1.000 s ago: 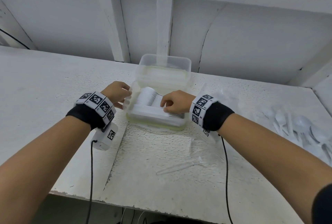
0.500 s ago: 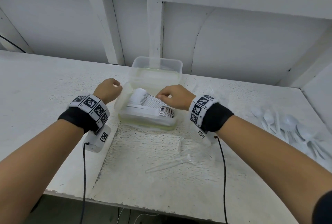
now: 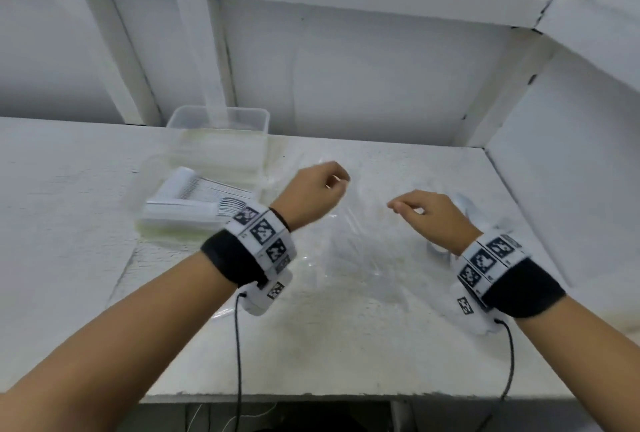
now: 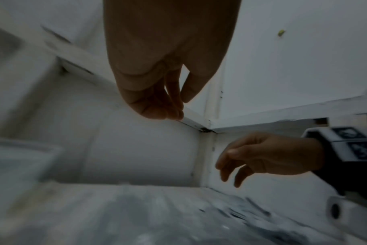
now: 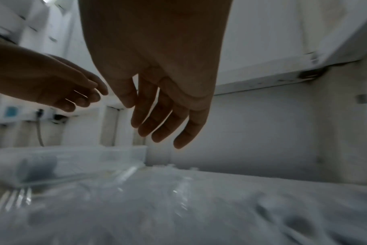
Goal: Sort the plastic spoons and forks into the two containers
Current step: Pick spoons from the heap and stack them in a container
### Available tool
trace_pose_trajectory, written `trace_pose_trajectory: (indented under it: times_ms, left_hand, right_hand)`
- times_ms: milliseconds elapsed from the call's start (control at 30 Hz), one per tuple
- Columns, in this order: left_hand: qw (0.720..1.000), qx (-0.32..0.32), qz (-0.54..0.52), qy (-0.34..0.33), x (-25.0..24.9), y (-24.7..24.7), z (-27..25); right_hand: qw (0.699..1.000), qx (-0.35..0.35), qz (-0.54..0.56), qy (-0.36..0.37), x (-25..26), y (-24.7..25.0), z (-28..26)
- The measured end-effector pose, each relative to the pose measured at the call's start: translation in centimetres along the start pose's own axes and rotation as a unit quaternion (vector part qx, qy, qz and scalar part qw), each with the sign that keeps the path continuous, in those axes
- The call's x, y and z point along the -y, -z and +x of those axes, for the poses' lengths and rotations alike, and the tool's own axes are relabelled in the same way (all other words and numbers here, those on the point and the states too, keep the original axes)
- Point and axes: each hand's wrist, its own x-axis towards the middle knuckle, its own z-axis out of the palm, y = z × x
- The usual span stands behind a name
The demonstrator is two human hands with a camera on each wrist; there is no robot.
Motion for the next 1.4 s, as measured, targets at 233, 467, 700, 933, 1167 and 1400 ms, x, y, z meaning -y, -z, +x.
trace_pose_trajectory:
  times_ms: [233, 467, 700, 933, 1167, 1400]
  left_hand:
    - [0.968, 0.228, 0.092, -0.051, -3.7, -10.4, 1.8]
    - [0.885, 0.365, 0.274, -0.091, -3.4, -14.0, 2.4]
    - [0.873, 0.338, 0.334, -0.115, -0.6, -12.4, 1.4]
    - [0.908, 0.294, 0.288, -0.078, 1.0, -9.4, 0.5]
    - [0.946, 0.227, 0.221, -0.074, 1.4, -8.7, 0.1]
    - [0.959, 0.180, 0.189, -0.113, -0.3, -9.9, 0.8]
  right_hand:
    - [0.966, -0.109, -0.138, -0.191, -8.7, 3.3, -2.9]
    - [0.901, -0.013, -0.069, -0.427, -11.1, 3.2, -3.3]
    - [0.914, 0.043, -0.159, -0.372, -8.9, 0.9, -3.3]
    - [0.946, 0.048, -0.097, -0.307, -5.5, -1.9, -2.6]
    - [0.960, 0.047, -0.090, -0.261, -3.6, -3.1, -2.2]
    - [0.958, -0.109, -0.047, -0.261, -5.5, -0.3, -2.1]
